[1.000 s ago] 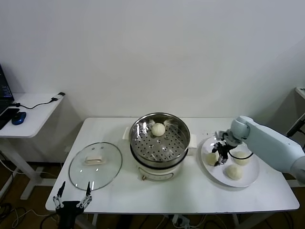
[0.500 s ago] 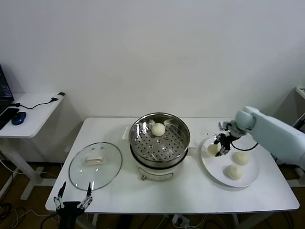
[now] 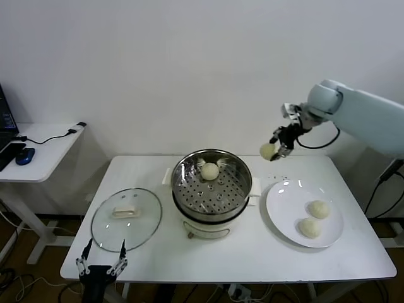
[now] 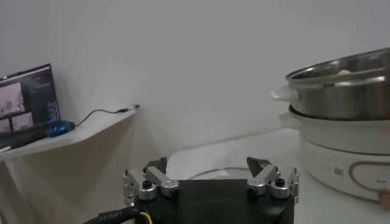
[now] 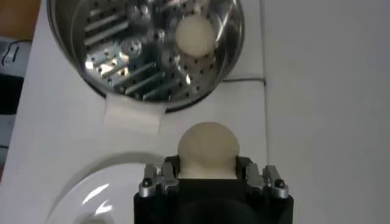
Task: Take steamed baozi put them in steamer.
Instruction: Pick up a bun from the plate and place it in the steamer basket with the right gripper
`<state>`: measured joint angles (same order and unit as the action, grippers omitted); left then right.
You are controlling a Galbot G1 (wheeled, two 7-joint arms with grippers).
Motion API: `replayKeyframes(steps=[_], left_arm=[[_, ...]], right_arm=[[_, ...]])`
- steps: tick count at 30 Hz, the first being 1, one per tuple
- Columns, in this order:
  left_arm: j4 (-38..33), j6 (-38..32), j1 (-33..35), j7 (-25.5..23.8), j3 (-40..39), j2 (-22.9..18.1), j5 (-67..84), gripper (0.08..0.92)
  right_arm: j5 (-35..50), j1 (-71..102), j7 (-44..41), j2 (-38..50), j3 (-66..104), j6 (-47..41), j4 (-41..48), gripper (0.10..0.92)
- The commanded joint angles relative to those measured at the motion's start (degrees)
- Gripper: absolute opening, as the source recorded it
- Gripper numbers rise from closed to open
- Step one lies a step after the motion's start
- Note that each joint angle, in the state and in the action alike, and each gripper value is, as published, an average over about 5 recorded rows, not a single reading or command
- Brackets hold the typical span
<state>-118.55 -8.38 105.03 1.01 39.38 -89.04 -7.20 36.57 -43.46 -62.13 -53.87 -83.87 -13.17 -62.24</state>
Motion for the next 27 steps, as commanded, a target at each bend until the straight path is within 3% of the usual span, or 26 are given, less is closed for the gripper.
replayKeyframes(steps=[1,12,27], left_arm=[[-0.5,-0.4,0.0,0.0,-0.4,0.3,-0.3,0.823],[-0.3,-1.9,0.2,0.1,0.8,0.7,1.5,0.823],[0.8,-1.3,-2.6,-0.1,0.3,-0.2,0.0,0.823]], right_arm=[[11.2,-9.6,3.6,-8.3,-8.4,-3.9,-4.8,0.594],[15.7,-0.5,12.5,-23.6,-7.2,-8.2,-3.7,0.594],[15.9,7.4,14.2,-28.6,-11.2,-9.4,0.6,0.594]])
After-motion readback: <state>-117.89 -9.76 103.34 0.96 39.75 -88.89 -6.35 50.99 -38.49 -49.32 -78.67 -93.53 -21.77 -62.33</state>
